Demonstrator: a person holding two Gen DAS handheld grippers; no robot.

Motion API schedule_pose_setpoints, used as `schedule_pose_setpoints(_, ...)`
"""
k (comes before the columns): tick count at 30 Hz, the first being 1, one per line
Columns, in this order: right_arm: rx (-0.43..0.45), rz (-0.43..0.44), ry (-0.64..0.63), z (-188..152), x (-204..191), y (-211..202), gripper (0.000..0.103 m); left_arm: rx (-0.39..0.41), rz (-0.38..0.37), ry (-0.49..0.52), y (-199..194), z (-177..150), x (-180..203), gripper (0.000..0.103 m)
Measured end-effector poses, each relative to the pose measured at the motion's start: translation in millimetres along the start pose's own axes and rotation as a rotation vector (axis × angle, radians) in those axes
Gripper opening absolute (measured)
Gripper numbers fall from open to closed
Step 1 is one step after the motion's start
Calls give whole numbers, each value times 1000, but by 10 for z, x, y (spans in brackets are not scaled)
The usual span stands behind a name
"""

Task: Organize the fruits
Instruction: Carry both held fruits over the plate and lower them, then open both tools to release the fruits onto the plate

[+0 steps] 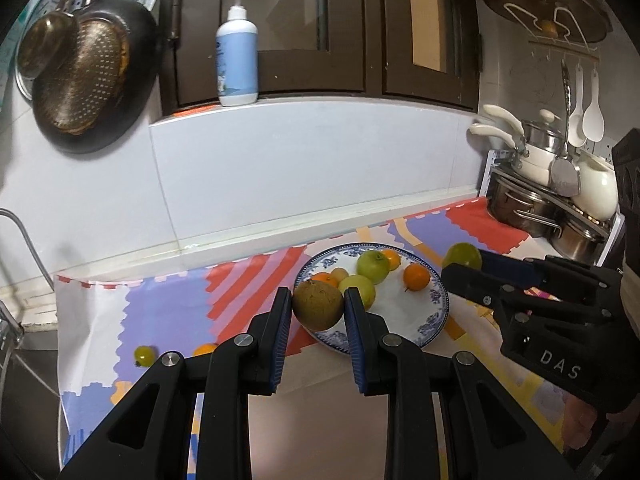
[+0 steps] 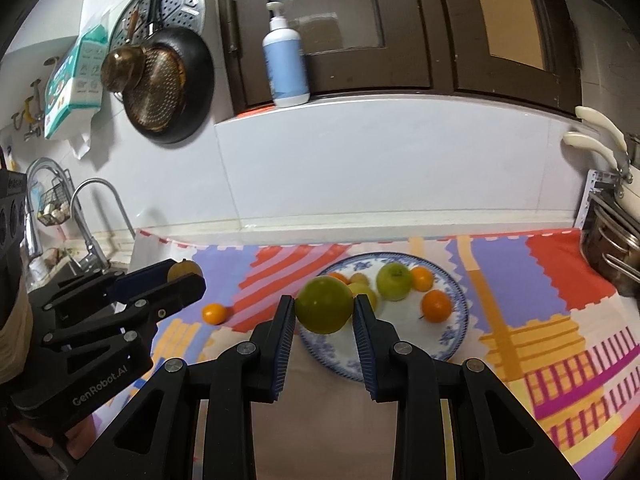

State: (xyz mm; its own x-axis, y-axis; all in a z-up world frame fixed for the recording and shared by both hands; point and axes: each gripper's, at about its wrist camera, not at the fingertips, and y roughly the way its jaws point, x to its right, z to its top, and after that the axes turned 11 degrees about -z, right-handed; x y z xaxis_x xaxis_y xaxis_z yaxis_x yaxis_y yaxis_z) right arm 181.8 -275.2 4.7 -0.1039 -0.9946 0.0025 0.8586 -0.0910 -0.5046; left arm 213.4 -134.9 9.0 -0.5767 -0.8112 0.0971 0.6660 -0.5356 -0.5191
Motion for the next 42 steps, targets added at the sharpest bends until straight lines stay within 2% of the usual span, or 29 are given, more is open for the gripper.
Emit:
schedule_pose_setpoints(12, -33, -18, -11, 41, 372, 355, 31, -68, -10, -25, 551, 14, 124, 27)
schedule_pose_setpoints(28, -153, -22, 4, -110, 627, 1063, 31, -198, -70, -8, 1313, -100, 189, 27)
schedule_pose_setpoints(42, -248, -21, 19, -306, 722, 1375, 31, -274, -100, -30, 1626, -244, 208, 27)
